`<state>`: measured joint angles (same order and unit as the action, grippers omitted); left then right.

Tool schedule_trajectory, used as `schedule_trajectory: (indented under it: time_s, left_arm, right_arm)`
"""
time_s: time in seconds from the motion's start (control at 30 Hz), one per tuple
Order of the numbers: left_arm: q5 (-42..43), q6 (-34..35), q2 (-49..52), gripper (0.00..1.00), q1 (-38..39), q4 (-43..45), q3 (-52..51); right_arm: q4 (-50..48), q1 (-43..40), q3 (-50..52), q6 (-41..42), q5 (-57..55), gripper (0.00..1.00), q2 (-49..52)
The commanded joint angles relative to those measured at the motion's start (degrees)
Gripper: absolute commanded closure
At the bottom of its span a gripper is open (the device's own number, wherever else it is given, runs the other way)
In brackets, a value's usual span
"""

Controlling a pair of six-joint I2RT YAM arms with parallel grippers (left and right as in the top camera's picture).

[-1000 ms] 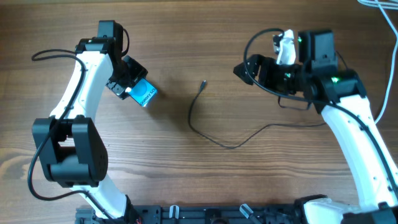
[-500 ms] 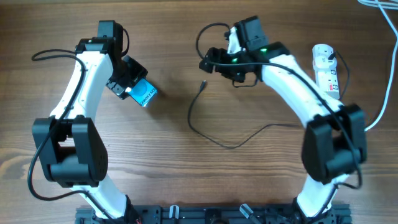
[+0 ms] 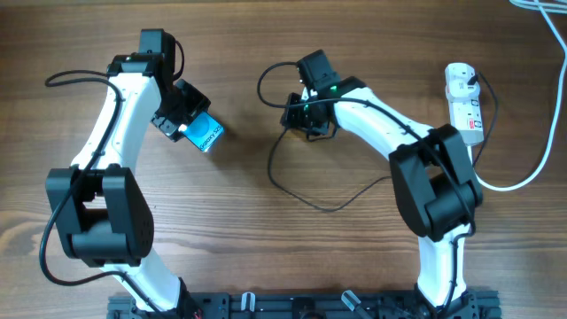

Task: Plug charger to phone and switch on socket
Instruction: 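Move the right gripper over the black cable's USB-C end, then grasp the USB-C plug end with the right gripper and lift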

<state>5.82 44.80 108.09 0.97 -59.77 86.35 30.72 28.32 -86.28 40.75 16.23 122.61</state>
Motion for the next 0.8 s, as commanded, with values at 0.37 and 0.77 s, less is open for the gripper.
schedule_trajectory:
  time_s: [0.37, 0.77]
  left_arm:
    - [-0.3, -0.9, -1.9, 0.96, 0.0, 0.6, 1.0]
    - [-0.3, -0.9, -1.9, 0.96, 0.0, 0.6, 1.0]
  right_arm:
    - [-3.1, 3.0, 0.5, 4.9, -6.6, 0.64, 6.3]
    - [-3.1, 2.9, 0.5, 4.2, -6.1, 0.96, 7.1]
